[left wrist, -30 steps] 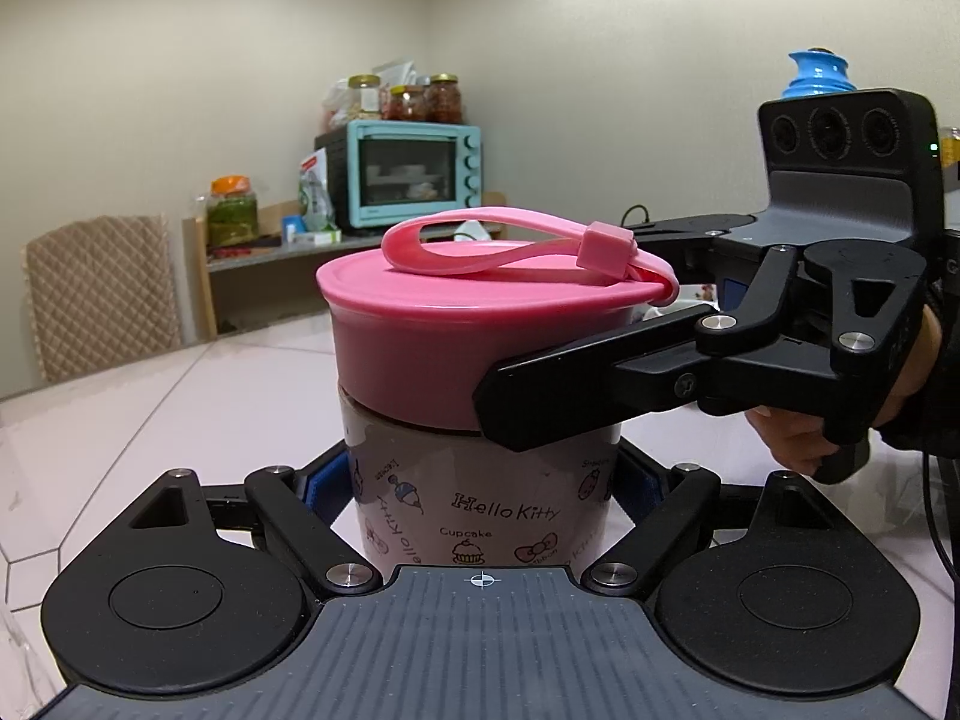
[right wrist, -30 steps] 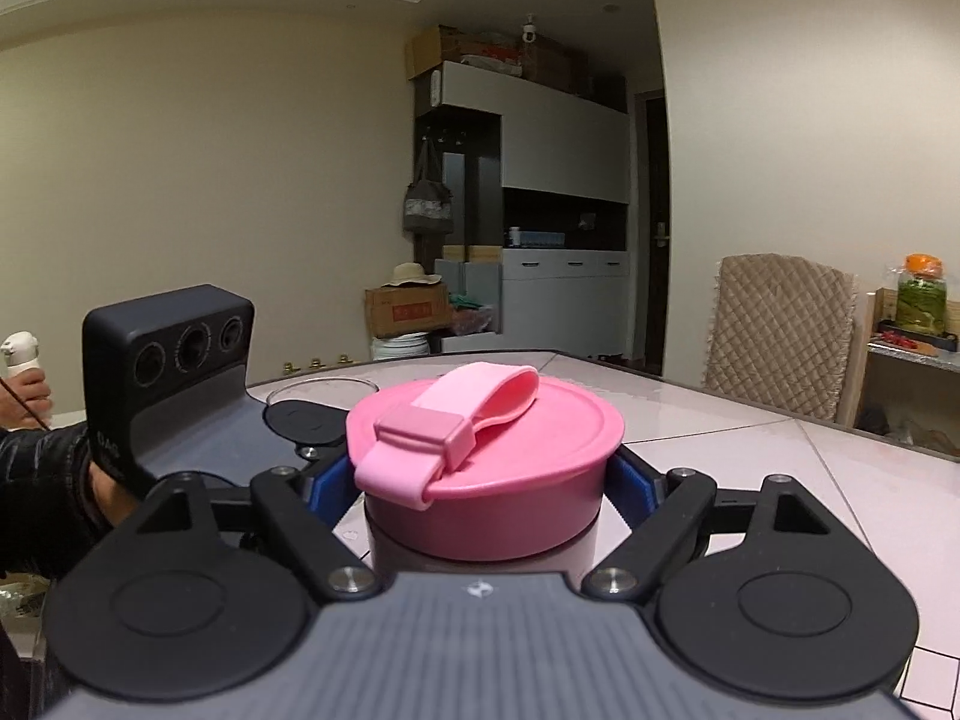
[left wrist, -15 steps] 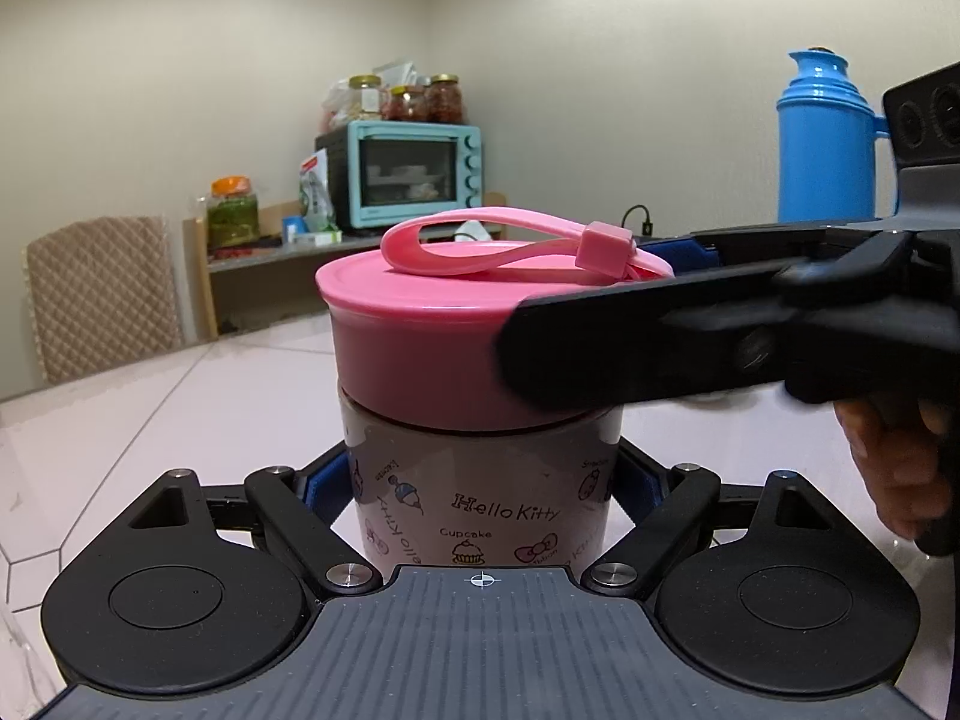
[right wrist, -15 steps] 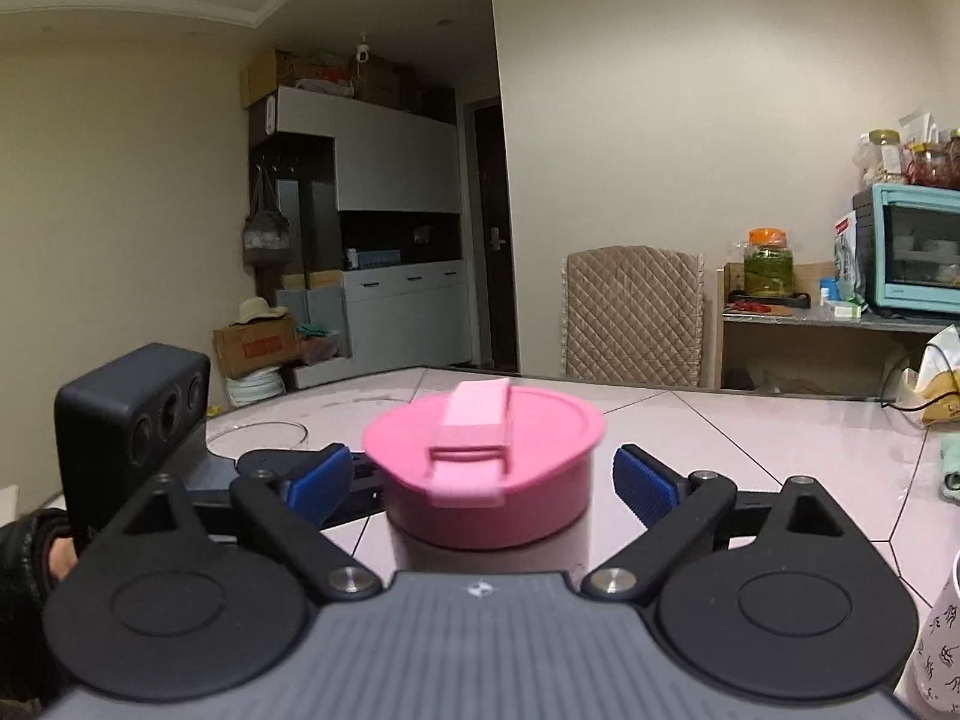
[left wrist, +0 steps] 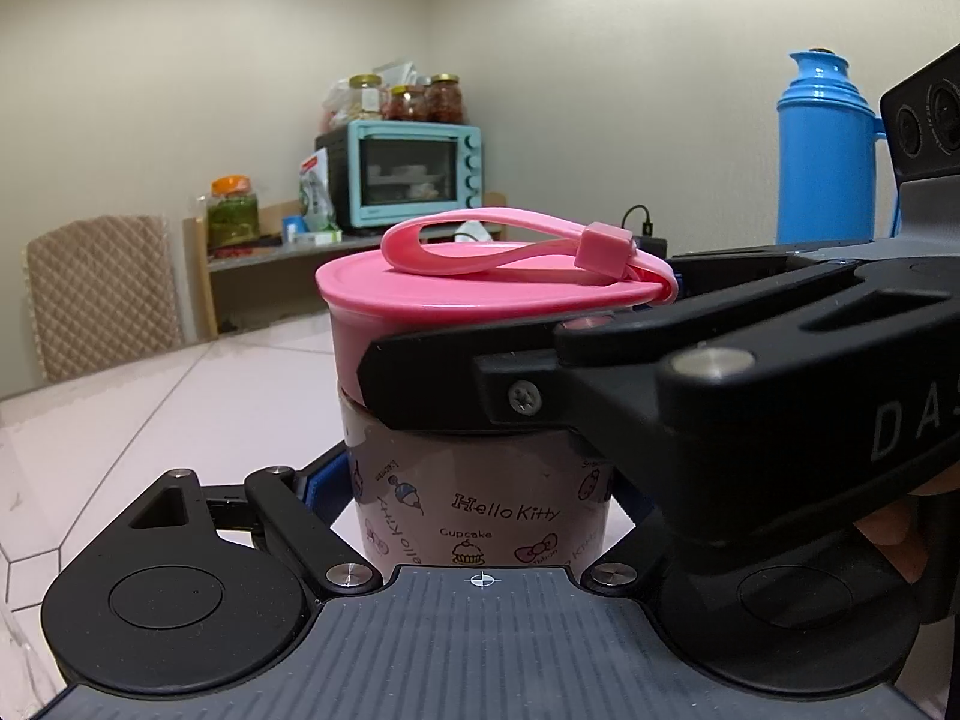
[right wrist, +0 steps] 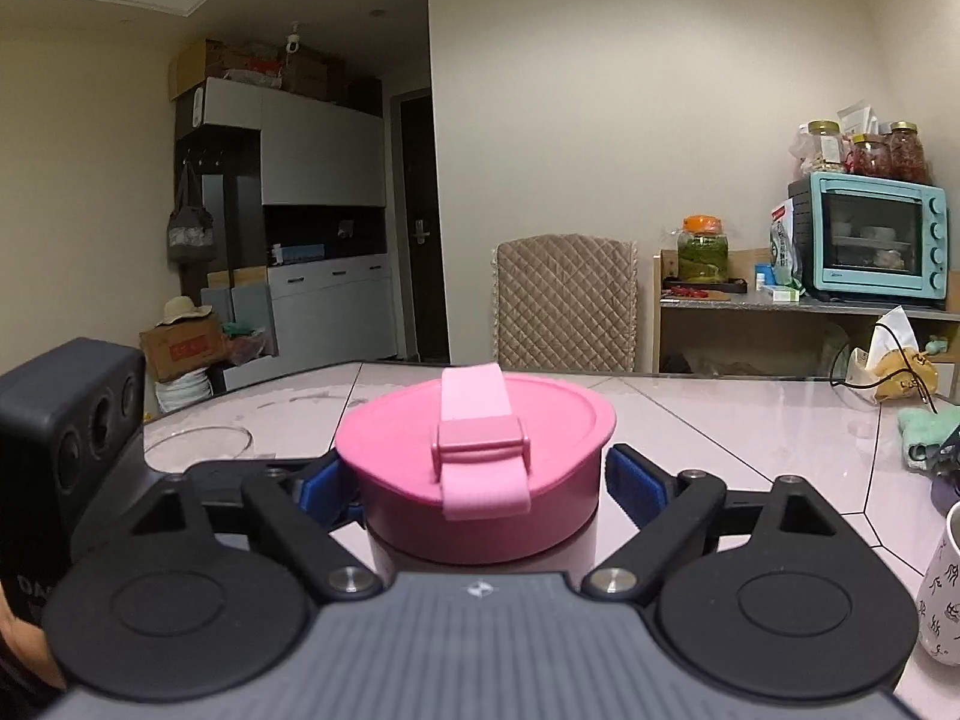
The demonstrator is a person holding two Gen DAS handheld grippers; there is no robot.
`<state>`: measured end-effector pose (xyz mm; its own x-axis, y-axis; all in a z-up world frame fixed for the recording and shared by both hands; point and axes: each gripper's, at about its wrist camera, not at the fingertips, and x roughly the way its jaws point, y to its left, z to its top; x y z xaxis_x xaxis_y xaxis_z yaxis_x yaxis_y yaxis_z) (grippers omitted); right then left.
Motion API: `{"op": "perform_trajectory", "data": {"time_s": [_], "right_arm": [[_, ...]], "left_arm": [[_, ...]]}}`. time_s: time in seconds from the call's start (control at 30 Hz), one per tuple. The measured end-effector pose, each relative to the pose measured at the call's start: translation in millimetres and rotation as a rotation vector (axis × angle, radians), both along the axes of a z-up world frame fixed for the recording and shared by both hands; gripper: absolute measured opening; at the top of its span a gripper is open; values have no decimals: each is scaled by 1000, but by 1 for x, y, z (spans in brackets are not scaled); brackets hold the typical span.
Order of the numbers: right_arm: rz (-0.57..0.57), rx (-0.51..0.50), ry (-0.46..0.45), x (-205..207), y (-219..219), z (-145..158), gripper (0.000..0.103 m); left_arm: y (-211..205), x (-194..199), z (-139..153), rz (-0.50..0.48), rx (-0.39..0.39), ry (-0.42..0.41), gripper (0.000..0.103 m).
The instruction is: Unscrew bottle cap and pour
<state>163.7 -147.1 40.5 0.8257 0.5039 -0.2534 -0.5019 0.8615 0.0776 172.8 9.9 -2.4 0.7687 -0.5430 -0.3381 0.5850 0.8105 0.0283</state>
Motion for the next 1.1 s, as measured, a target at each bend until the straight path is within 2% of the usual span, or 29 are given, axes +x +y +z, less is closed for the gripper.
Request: {"op": "perform_trajectory", "data": {"time_s": [0.13, 0.7, 0.77, 1.1], "right_arm": [[13, -1, -7, 3, -1, -1, 86], [571, 0, -3, 64, -63, -4, 86], [545, 1, -5, 57, -58, 3, 86], [244, 2, -10, 5, -42, 12, 91]], "left_arm": [[0, 0, 0, 0, 0, 0, 90], [0, -1, 0, 0, 2, -1, 90], [0, -1, 0, -1, 1, -1, 90], [-2, -3, -1, 0, 0, 0, 90]]}}
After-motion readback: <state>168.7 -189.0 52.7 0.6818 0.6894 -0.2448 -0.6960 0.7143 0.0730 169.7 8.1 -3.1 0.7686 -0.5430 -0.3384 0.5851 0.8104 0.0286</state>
